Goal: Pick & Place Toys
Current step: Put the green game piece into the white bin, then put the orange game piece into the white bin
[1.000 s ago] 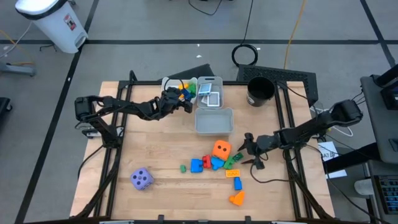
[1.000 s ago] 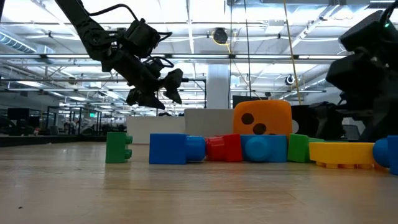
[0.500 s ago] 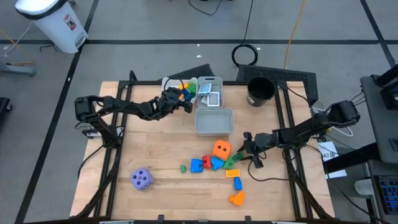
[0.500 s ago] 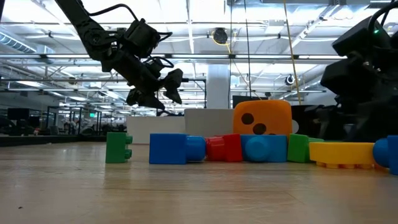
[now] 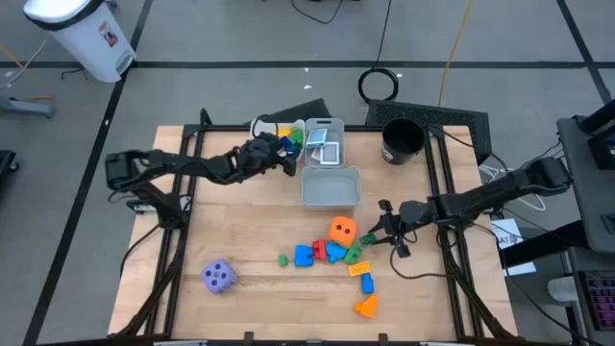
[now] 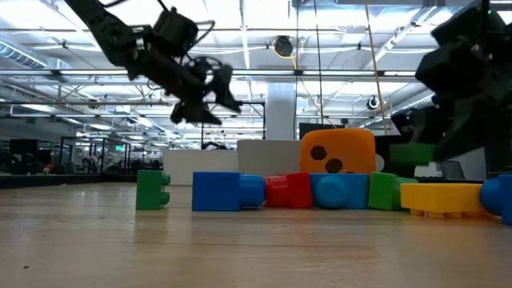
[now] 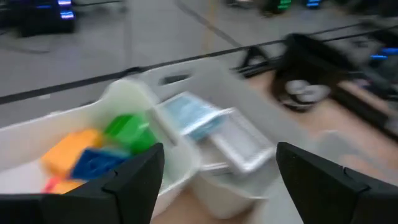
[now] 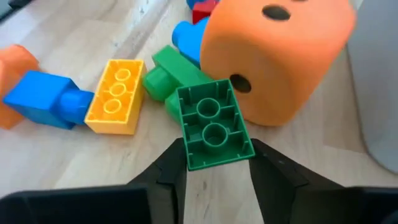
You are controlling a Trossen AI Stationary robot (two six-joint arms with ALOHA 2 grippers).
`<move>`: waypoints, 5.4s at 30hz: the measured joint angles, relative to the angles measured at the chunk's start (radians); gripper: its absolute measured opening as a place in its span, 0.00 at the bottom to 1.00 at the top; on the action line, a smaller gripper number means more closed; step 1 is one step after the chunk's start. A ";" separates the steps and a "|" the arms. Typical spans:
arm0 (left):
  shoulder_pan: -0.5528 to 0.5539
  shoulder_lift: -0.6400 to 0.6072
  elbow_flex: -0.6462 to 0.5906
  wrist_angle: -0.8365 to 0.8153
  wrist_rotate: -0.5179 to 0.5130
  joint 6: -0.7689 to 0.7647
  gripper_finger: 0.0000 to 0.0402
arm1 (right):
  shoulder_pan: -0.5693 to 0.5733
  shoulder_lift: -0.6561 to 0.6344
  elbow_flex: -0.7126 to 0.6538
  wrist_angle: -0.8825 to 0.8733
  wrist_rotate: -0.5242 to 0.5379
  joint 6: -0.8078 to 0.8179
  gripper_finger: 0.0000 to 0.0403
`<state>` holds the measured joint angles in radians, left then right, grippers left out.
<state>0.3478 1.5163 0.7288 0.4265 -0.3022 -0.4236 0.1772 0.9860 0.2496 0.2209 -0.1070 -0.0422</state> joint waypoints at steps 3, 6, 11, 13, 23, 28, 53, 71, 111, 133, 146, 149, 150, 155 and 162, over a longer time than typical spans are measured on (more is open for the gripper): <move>-0.019 -0.065 0.000 0.011 0.095 0.006 0.78 | 0.001 -0.083 0.013 -0.029 0.002 0.003 0.27; -0.056 -0.101 0.000 0.065 0.136 0.002 0.77 | 0.001 -0.142 0.013 0.003 0.019 -0.012 0.25; -0.151 -0.067 0.000 0.246 0.164 -0.029 0.76 | 0.012 -0.162 0.013 0.146 0.217 -0.121 0.26; -0.179 -0.043 0.000 0.314 0.165 -0.028 0.76 | 0.020 -0.141 0.014 0.224 0.293 -0.180 0.26; -0.286 0.094 0.156 0.324 0.220 -0.031 0.74 | 0.056 0.026 0.137 0.364 0.596 -0.503 0.26; -0.298 0.178 0.321 0.131 0.224 -0.028 0.72 | 0.066 0.127 0.208 0.367 0.785 -0.675 0.26; -0.298 0.250 0.436 0.022 0.272 -0.025 0.31 | 0.106 0.182 0.219 0.613 0.870 -0.842 0.31; -0.219 0.134 0.350 -0.171 -0.193 0.092 0.24 | 0.105 0.007 0.217 0.229 0.784 -0.250 0.40; 0.129 0.046 -0.020 -0.191 -0.218 -0.207 0.54 | 0.082 -0.051 0.218 0.144 0.782 -0.209 0.36; -0.247 -0.178 -0.019 0.018 0.127 0.447 0.55 | 0.081 -0.050 0.218 0.170 0.785 -0.239 0.35; -0.234 -0.178 -0.019 0.040 0.145 0.436 0.53 | 0.081 -0.050 0.218 0.171 0.785 -0.233 0.35; -0.226 -0.178 -0.019 0.041 0.145 0.413 0.54 | 0.082 -0.050 0.218 0.171 0.762 -0.201 0.36; -0.224 -0.178 -0.019 0.040 0.145 0.409 0.54 | 0.082 -0.051 0.218 0.172 0.740 -0.198 0.36; -0.223 -0.178 -0.019 0.041 0.145 0.386 0.55 | 0.082 -0.051 0.218 0.197 0.628 -0.173 0.35; -0.225 -0.178 -0.019 0.042 0.145 0.351 0.53 | 0.121 -0.044 0.218 0.200 0.409 -0.014 0.36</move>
<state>0.1226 1.3384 0.7101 0.4683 -0.1574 -0.0724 0.2977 0.9416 0.4671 0.4208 0.3016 -0.0559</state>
